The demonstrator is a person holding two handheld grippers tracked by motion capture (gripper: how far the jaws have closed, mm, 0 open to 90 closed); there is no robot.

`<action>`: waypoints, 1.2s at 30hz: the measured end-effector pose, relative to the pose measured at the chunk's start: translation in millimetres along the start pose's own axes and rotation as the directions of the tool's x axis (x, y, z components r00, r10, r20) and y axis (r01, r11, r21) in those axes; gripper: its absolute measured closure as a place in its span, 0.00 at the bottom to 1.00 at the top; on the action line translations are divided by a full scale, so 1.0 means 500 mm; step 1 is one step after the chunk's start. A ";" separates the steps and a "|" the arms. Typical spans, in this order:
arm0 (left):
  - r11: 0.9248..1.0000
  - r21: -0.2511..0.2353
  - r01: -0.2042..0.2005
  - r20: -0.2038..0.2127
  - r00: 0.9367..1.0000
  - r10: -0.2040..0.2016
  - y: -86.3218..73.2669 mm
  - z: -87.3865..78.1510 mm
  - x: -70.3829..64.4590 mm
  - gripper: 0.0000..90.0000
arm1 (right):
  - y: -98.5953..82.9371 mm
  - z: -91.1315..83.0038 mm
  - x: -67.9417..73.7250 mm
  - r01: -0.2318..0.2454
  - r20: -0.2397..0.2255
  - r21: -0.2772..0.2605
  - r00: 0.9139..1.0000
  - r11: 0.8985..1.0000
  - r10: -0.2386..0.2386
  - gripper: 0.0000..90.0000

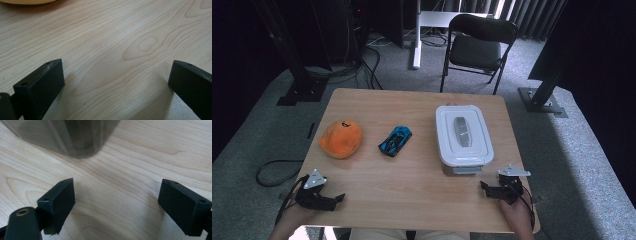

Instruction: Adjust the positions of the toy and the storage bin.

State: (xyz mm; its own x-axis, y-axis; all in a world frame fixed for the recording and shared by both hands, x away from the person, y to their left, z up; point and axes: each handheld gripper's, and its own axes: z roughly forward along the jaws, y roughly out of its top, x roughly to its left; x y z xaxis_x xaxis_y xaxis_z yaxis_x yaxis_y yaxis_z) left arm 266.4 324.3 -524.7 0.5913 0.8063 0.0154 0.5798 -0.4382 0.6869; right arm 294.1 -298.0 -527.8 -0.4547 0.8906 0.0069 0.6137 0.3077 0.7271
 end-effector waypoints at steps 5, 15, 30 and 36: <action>1.000 -0.001 0.027 -0.025 0.999 -0.027 0.002 0.002 -0.004 0.01 | 0.000 0.000 0.000 0.001 0.000 0.000 1.000 1.000 -0.001 0.15; 0.999 0.013 0.051 -0.046 0.998 -0.050 0.009 0.005 -0.005 0.01 | 0.000 0.000 0.000 0.001 0.000 0.000 1.000 1.000 -0.001 0.15; 1.000 0.031 -0.004 0.012 1.000 0.004 0.088 0.042 -0.048 0.01 | 0.000 0.000 0.000 0.000 0.000 0.001 1.000 1.000 0.000 0.15; 0.999 0.034 -0.034 0.024 0.999 0.033 0.135 0.053 -0.067 0.01 | 0.000 0.000 0.000 0.001 0.000 0.001 1.000 1.000 -0.001 0.15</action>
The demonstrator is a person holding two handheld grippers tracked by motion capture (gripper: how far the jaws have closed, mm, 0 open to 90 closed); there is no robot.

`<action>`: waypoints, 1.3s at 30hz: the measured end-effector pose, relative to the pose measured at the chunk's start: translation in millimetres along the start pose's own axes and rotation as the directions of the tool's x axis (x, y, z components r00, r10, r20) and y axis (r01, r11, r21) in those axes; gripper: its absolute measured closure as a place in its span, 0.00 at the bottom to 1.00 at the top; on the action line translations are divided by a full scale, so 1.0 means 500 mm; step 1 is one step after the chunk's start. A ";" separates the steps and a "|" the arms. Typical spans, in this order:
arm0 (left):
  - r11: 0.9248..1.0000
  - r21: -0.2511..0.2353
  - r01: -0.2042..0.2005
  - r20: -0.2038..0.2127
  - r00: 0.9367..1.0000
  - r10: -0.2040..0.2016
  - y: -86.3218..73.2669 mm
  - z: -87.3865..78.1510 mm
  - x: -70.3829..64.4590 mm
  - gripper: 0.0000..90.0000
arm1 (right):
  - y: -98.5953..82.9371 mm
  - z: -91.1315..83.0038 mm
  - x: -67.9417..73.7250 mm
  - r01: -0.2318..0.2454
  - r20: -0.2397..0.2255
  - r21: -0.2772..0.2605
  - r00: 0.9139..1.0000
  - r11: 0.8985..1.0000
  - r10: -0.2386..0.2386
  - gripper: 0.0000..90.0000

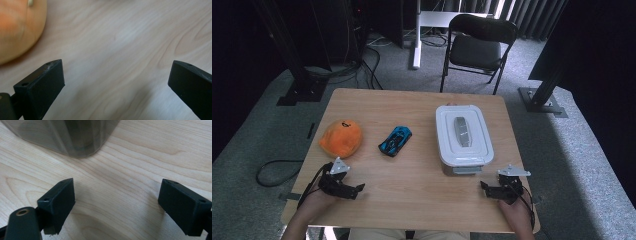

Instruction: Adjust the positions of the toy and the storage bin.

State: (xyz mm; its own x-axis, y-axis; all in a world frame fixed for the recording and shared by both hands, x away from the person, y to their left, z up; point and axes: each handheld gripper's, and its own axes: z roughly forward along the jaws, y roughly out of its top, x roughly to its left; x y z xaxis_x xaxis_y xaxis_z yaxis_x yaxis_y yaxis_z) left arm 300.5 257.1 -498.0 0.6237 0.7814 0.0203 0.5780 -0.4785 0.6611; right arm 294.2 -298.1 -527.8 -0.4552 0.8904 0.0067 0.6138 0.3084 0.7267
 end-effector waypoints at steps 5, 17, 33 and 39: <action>1.000 -0.011 -0.025 0.011 1.000 0.025 0.047 0.006 -0.010 0.01 | 0.000 0.000 0.000 -0.001 0.000 0.000 1.000 1.000 0.001 0.15; 0.998 -0.010 -0.057 0.026 0.998 0.057 0.141 0.046 -0.031 0.01 | 0.000 0.000 0.000 -0.001 0.000 0.000 1.000 1.000 0.001 0.15; 0.996 -0.017 -0.088 0.015 0.996 0.089 0.256 0.120 -0.035 0.02 | 0.000 0.000 0.000 -0.001 0.000 0.000 1.000 1.000 0.001 0.15; 0.999 0.004 -0.048 0.009 0.999 0.048 0.296 0.156 -0.017 0.04 | 0.000 0.000 0.000 -0.001 0.000 0.000 1.000 1.000 0.001 0.15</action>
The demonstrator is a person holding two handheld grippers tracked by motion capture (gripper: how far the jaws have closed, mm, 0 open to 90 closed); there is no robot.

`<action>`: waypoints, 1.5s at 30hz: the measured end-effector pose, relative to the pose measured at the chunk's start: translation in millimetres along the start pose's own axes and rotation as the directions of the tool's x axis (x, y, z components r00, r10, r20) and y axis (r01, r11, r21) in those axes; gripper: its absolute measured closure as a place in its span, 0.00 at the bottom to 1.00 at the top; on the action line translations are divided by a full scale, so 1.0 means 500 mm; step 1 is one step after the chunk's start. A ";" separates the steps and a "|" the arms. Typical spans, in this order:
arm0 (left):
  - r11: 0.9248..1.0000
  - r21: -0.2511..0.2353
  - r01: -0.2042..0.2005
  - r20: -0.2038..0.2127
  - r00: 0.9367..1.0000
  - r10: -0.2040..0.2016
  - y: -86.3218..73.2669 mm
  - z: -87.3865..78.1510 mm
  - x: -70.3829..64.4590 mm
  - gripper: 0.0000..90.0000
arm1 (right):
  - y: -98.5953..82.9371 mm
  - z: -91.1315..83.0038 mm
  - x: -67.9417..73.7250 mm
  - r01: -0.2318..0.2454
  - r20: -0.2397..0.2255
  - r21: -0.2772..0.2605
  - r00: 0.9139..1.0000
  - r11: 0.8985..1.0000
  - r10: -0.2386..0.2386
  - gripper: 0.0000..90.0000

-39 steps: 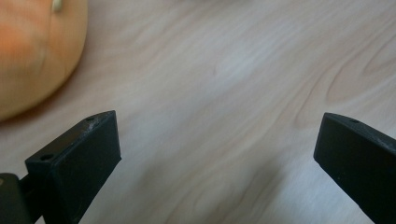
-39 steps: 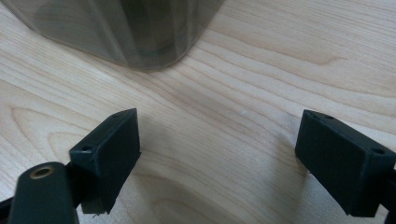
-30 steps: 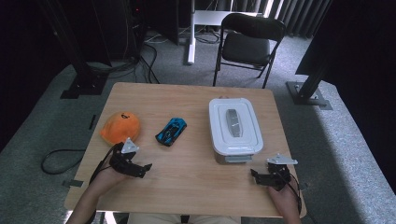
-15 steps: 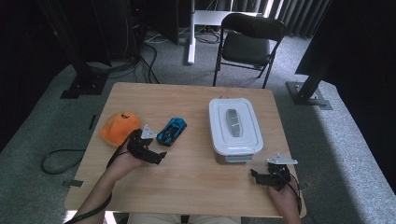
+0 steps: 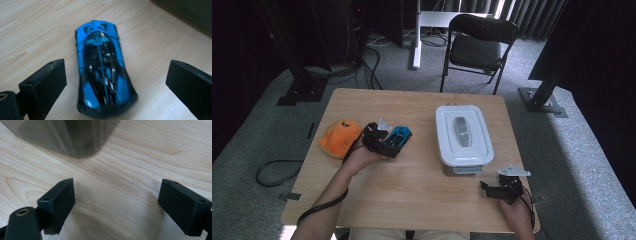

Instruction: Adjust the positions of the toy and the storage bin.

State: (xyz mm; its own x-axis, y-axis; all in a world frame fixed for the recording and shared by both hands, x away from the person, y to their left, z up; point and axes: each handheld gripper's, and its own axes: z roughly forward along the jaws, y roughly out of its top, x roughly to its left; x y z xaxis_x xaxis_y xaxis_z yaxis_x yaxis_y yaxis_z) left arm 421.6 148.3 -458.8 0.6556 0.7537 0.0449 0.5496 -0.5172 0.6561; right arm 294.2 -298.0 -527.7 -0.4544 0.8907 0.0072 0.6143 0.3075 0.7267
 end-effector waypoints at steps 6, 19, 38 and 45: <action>0.997 0.075 0.028 -0.014 1.000 -0.027 0.015 0.047 0.019 0.04 | 0.000 0.000 0.000 0.000 0.000 0.000 1.000 1.000 0.000 0.15; 0.989 0.150 0.014 -0.017 1.000 -0.011 0.025 0.106 0.027 0.07 | 0.000 0.000 0.000 -0.001 0.000 0.000 1.000 1.000 0.001 0.15; 0.978 0.203 0.046 -0.013 0.999 -0.045 0.024 0.129 0.025 0.27 | 0.000 0.000 0.000 -0.002 0.000 -0.002 1.000 1.000 0.002 0.16; 0.978 0.207 0.021 -0.013 1.000 -0.019 0.020 0.122 0.021 0.29 | 0.000 0.000 0.000 -0.001 0.000 -0.001 1.000 1.000 0.001 0.16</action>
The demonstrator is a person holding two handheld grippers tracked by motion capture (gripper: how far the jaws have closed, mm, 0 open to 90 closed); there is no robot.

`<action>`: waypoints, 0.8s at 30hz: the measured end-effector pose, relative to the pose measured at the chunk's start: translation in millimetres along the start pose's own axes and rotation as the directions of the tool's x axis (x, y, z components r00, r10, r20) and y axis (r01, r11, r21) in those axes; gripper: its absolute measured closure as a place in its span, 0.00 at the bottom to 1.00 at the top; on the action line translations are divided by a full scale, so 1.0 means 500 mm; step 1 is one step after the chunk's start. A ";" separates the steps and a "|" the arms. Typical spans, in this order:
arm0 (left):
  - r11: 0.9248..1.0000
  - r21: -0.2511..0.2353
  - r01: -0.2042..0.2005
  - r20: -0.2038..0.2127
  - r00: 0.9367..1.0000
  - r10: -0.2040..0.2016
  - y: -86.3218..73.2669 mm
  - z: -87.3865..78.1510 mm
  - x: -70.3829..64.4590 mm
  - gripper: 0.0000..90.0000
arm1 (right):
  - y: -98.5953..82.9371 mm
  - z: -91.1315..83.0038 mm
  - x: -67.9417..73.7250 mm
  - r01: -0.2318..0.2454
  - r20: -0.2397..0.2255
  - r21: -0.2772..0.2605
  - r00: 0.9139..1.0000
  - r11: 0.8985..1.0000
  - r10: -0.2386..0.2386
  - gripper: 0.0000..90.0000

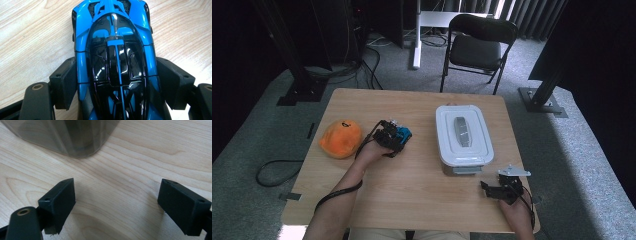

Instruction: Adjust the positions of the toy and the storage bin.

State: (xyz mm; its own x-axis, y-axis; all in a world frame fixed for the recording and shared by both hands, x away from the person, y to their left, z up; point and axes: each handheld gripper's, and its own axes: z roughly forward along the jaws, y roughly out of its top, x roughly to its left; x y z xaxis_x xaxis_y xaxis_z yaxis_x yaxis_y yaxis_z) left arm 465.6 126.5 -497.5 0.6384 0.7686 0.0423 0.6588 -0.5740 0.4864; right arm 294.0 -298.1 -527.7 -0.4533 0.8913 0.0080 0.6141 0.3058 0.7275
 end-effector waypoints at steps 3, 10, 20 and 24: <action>1.000 -0.002 -0.009 0.014 1.000 0.009 -0.006 -0.004 0.002 0.29 | 0.000 0.000 0.000 0.000 0.000 0.000 1.000 1.000 0.000 0.16; 1.000 -0.016 -0.025 0.031 0.999 0.025 -0.019 -0.025 -0.005 0.29 | 0.000 0.000 0.000 0.000 0.000 0.000 1.000 1.000 0.000 0.16; 0.997 -0.048 -0.059 0.052 0.997 0.061 -0.046 -0.084 -0.023 0.29 | 0.000 0.000 0.000 -0.001 0.000 0.000 1.000 1.000 0.001 0.16; 0.997 -0.038 -0.073 0.057 0.996 0.075 -0.070 -0.101 -0.027 0.29 | 0.000 0.000 0.000 0.000 0.000 0.000 1.000 1.000 0.000 0.16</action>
State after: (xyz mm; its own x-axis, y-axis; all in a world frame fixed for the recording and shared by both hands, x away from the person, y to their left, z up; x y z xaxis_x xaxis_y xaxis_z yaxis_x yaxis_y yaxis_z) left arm 414.1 150.5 -471.1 0.7076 0.7060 0.0290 0.5948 -0.6173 0.5149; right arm 294.1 -298.2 -527.7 -0.4529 0.8915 0.0079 0.6145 0.3057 0.7272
